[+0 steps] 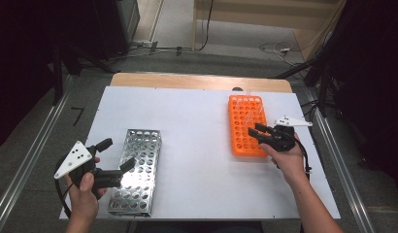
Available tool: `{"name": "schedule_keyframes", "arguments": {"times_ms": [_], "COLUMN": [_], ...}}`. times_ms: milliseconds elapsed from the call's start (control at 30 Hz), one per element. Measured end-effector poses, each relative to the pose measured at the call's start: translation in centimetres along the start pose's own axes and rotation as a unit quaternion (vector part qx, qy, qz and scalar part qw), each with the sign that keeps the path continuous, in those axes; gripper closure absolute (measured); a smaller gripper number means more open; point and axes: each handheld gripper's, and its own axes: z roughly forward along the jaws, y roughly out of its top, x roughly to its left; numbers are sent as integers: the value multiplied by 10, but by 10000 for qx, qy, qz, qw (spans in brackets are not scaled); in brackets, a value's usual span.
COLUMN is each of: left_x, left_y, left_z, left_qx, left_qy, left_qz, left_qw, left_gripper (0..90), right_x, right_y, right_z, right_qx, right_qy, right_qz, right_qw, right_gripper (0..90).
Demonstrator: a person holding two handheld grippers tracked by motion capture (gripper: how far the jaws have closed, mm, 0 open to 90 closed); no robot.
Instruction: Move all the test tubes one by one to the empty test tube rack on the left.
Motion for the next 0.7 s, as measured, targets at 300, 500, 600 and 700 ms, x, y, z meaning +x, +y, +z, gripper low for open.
{"name": "schedule_keyframes", "arguments": {"times_ms": [300, 500, 600, 700], "left_x": [-15, -25, -29, -35], "left_y": [12, 18, 19, 19], "left_z": [5, 9, 12, 17], "left_qx": [78, 71, 98, 143], "left_qy": [-60, -168, -211, -271], "left_qz": [116, 194, 217, 237], "left_qw": [9999, 9996, 9995, 9992], "left_gripper": [0, 0, 0, 0], "right_x": [-2, 4, 5, 8], "right_y": [0, 0, 1, 2], "right_z": [21, 29, 32, 34], "right_qx": [284, 353, 391, 413], "right_qy": [-169, -279, -363, -413], "right_qz": [210, 123, 146, 151], "right_qw": [9992, 9989, 9985, 9982], "right_gripper": [628, 661, 675, 691]}}
